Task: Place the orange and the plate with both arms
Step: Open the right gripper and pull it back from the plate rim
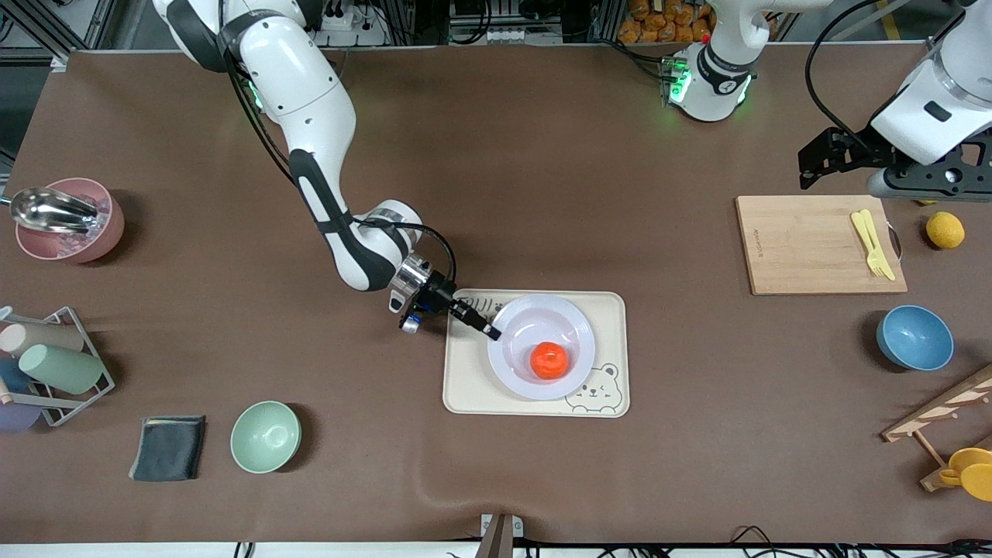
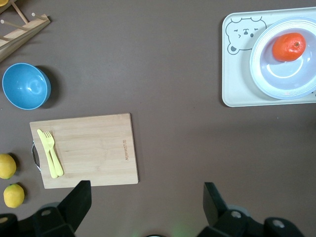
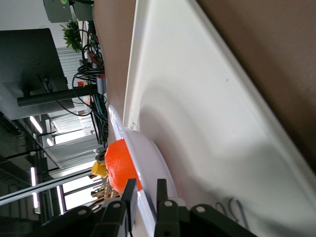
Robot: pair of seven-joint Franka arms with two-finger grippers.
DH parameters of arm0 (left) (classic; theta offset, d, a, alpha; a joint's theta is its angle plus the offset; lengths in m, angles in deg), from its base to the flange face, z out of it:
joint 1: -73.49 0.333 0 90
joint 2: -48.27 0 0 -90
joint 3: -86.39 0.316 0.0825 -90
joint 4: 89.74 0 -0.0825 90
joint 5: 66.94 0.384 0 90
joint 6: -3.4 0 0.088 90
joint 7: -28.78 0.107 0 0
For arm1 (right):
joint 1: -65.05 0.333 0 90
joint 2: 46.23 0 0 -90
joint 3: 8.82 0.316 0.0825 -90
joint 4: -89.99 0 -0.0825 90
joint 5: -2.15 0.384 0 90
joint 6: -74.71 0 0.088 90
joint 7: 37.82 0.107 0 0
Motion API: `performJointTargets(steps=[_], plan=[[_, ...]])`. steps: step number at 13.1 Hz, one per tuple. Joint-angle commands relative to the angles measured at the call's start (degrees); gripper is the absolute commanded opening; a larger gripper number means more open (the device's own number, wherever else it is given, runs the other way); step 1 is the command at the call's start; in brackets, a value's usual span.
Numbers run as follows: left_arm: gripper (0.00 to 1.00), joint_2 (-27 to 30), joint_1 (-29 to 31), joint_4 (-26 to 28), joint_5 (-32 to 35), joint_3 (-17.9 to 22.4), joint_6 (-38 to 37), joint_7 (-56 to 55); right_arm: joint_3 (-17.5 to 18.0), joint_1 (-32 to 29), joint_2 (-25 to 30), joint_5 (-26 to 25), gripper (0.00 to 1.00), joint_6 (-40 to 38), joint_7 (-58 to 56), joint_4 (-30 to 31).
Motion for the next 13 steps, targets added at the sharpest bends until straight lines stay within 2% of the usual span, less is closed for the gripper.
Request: performJointTargets(steps=[1, 3, 8, 11, 13], plan=[[1.00, -0.1, 0.8, -1.7, -1.2, -0.3, -0.3, 0.4, 0.9, -1.5, -0.7, -4.0, 0.60, 5.6, 2.9, -3.1], [1.00, 0.2, 0.8, -1.7, -1.1, -0.3, -0.2, 0.5, 0.9, -1.5, -0.3, -10.2, 0.59, 6.9, 9.7, -3.5], [1.00, 0.2, 0.3, -1.7, -1.0, -1.1, 0.0, 0.4, -0.5, -1.9, 1.8, -37.2, 0.58, 7.2, 38.6, -4.0], [1.00, 0.1, 0.4, -1.8, -1.1, -1.6, 0.7, -0.2, -1.0, -3.5, 2.5, -48.2, 0.60, 6.5, 45.3, -4.0], [1.00, 0.0, 0.2, -1.7, -1.0, -1.6, 0.7, -0.5, -1.0, -4.8, 2.6, -53.2, 0.60, 6.0, 47.0, -3.9]])
